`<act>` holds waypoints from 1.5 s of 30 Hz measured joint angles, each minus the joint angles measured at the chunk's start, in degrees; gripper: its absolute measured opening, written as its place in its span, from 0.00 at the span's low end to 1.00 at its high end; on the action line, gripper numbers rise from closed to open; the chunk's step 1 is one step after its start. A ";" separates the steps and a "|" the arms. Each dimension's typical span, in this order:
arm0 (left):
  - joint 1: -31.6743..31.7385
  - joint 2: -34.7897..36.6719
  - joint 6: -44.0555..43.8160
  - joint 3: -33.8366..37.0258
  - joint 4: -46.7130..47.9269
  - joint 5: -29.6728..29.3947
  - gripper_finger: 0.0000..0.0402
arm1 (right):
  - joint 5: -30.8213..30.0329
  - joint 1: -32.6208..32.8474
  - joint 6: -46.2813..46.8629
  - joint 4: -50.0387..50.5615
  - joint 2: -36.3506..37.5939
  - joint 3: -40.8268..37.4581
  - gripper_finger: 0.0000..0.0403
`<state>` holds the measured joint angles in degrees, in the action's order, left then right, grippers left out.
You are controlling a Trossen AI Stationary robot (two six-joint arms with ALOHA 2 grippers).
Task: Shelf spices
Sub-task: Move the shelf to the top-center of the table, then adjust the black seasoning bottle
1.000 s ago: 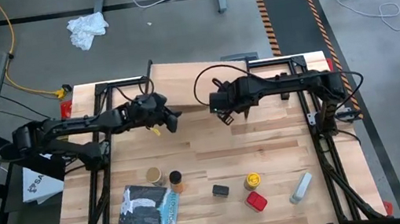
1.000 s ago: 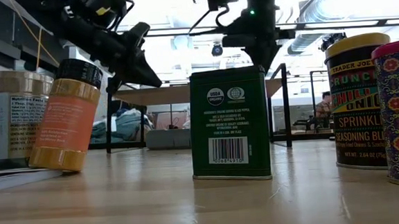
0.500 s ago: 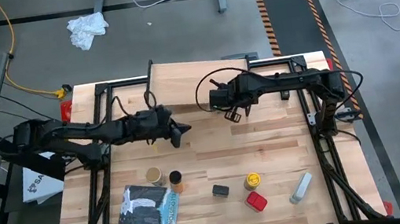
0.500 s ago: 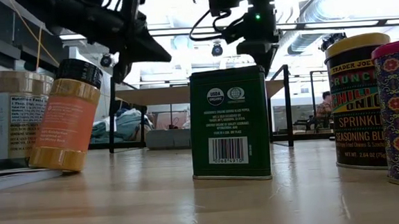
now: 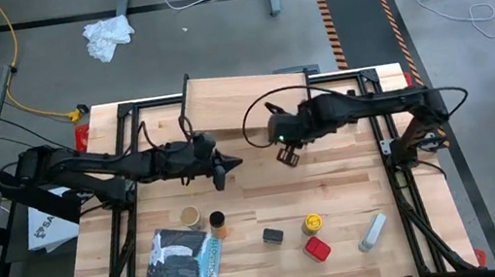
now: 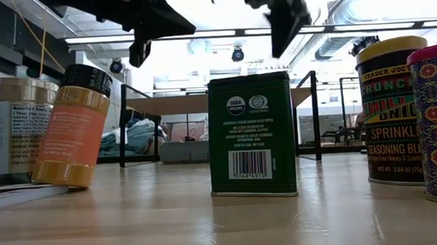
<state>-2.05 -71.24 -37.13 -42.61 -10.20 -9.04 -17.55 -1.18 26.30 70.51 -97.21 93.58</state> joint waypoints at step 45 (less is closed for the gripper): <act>14.02 20.68 12.79 -0.02 11.59 8.99 0.00 | -2.37 -7.49 1.11 -7.85 12.56 -17.58 0.00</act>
<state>11.96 -50.57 -24.34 -42.63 1.40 -0.06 -19.92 -8.66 27.41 62.66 -84.65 76.01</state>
